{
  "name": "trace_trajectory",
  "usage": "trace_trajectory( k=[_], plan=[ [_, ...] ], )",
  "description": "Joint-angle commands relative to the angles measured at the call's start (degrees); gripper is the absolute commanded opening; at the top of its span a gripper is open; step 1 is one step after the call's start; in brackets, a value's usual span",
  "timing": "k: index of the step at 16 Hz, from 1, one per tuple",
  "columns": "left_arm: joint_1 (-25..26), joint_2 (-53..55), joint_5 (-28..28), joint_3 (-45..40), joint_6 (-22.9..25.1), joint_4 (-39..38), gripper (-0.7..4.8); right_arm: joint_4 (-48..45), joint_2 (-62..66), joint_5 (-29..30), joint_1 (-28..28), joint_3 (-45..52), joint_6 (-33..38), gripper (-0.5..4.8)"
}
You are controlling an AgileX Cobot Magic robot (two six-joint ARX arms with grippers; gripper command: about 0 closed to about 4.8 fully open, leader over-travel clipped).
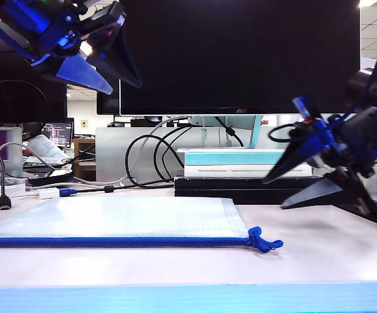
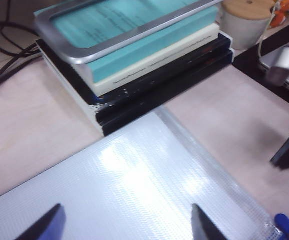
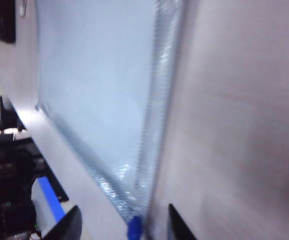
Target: Pick up the transparent plastic file bag with a blue zipper and open its zipper.
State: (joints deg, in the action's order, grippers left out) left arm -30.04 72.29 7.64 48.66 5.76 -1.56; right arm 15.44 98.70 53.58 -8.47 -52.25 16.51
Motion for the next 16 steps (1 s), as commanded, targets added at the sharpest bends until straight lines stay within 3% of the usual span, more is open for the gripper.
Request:
trace_trajectory(
  k=[1,16],
  plan=[
    [-0.2,-0.1,-1.6,0.0,0.2,0.9,3.36,0.3,-0.1,-2.9,-3.9,-0.2,-0.4,2.21],
    [-0.2,-0.1,-1.0,0.0,0.3,0.8,3.36,4.5,3.3,-4.6,-6.0,0.0,-1.9,2.21]
  ],
)
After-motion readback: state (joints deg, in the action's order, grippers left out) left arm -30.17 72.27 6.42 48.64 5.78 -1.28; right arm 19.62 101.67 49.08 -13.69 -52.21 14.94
